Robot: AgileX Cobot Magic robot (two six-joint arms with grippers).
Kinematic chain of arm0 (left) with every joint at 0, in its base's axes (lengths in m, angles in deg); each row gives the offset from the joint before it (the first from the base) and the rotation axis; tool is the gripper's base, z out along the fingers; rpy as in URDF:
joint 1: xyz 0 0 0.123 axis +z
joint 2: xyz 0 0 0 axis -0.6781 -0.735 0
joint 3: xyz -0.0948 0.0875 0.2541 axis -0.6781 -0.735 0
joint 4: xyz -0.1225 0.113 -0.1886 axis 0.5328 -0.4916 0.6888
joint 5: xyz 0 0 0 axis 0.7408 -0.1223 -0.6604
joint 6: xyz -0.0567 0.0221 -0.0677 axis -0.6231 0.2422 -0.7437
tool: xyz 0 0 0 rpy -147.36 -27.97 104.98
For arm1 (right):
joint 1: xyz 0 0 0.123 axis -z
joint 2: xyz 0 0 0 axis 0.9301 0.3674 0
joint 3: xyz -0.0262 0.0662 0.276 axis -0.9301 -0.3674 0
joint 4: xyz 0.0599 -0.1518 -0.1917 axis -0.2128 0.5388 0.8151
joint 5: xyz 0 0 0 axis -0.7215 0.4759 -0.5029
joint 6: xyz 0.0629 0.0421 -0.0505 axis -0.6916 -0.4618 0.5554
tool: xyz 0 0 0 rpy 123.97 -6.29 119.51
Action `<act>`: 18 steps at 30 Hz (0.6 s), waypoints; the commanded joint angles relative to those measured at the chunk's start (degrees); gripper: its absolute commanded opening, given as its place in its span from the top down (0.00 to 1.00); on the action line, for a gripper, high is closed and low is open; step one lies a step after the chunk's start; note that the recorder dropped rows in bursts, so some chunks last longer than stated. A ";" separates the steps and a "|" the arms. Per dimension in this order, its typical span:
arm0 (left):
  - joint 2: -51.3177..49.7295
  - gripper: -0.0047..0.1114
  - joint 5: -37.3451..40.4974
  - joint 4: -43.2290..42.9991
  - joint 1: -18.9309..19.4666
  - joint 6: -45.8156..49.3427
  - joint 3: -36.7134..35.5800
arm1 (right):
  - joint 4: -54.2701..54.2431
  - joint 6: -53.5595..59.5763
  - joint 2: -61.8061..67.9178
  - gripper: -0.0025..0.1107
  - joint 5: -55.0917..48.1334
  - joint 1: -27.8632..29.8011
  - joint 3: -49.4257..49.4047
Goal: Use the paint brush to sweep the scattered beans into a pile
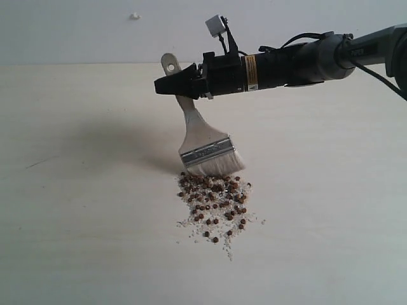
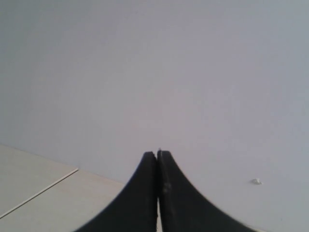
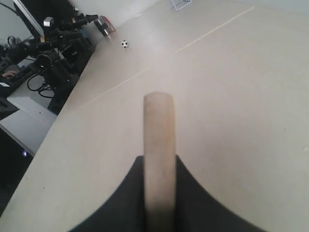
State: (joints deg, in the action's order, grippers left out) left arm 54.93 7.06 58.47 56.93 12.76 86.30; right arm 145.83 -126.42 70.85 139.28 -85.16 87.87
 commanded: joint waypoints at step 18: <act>0.37 0.96 0.04 0.35 0.13 0.25 -0.12 | -5.96 11.74 -2.63 0.98 0.13 -1.32 0.40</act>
State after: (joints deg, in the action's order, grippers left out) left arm 54.93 7.06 58.47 56.93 12.76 86.30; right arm 141.06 -115.26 67.60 139.17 -85.57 87.87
